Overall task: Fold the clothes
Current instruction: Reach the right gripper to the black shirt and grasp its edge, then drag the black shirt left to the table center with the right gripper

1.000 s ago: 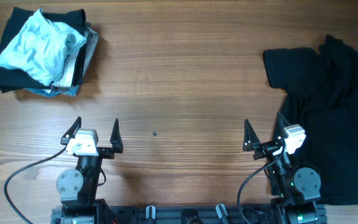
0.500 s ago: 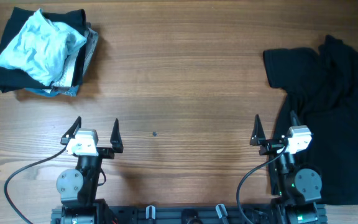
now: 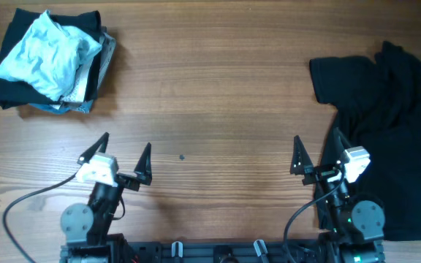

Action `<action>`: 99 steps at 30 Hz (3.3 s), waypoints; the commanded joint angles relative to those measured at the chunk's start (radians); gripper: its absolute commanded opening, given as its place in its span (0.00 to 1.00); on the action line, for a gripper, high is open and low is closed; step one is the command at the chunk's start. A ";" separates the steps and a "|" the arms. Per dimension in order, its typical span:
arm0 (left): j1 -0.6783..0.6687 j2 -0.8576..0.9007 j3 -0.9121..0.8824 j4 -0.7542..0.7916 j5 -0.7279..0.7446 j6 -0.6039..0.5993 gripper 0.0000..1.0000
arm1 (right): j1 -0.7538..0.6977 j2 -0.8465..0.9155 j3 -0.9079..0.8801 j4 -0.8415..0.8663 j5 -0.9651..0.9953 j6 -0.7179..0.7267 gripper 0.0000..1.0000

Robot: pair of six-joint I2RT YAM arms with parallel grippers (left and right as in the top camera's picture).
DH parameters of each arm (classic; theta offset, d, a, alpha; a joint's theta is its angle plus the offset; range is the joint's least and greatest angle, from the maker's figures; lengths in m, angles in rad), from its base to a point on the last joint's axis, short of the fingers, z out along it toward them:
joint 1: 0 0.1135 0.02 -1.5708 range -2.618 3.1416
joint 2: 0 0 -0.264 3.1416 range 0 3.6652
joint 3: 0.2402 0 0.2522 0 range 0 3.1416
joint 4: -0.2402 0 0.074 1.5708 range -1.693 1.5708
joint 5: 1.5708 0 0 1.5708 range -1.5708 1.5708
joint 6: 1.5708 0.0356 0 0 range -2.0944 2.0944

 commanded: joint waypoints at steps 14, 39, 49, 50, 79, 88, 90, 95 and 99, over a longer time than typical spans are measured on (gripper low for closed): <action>-0.005 0.871 0.808 -0.549 0.030 -0.088 1.00 | 0.000 1.032 0.879 -0.655 -0.037 -0.075 1.00; -0.007 1.007 0.863 -0.568 0.151 -0.088 1.00 | -0.226 1.964 1.012 -0.122 0.243 0.057 0.85; -0.007 1.016 0.863 -0.564 0.151 -0.076 0.98 | -0.179 1.935 1.012 -0.151 -0.300 0.031 0.04; -0.007 1.016 0.863 -0.564 0.151 -0.076 0.99 | -0.151 1.907 1.013 -0.159 -0.381 0.031 0.04; -0.198 1.283 0.863 -0.484 0.006 0.003 0.20 | -0.058 1.329 1.019 -0.654 -0.140 0.370 0.91; -0.322 1.792 0.863 -0.121 -0.060 0.022 0.04 | -0.166 1.329 1.019 -0.761 -0.201 0.237 0.92; -0.318 1.871 0.863 -0.088 -0.060 0.021 0.04 | -0.166 1.329 1.019 -0.785 -0.199 0.235 0.91; -0.276 1.926 0.863 -0.151 -0.385 -0.156 0.04 | -0.166 1.353 1.018 -0.830 -0.167 0.242 0.91; -0.158 1.926 0.863 -0.298 -0.592 -0.393 0.04 | -0.166 1.411 1.017 -0.891 -0.104 0.296 0.99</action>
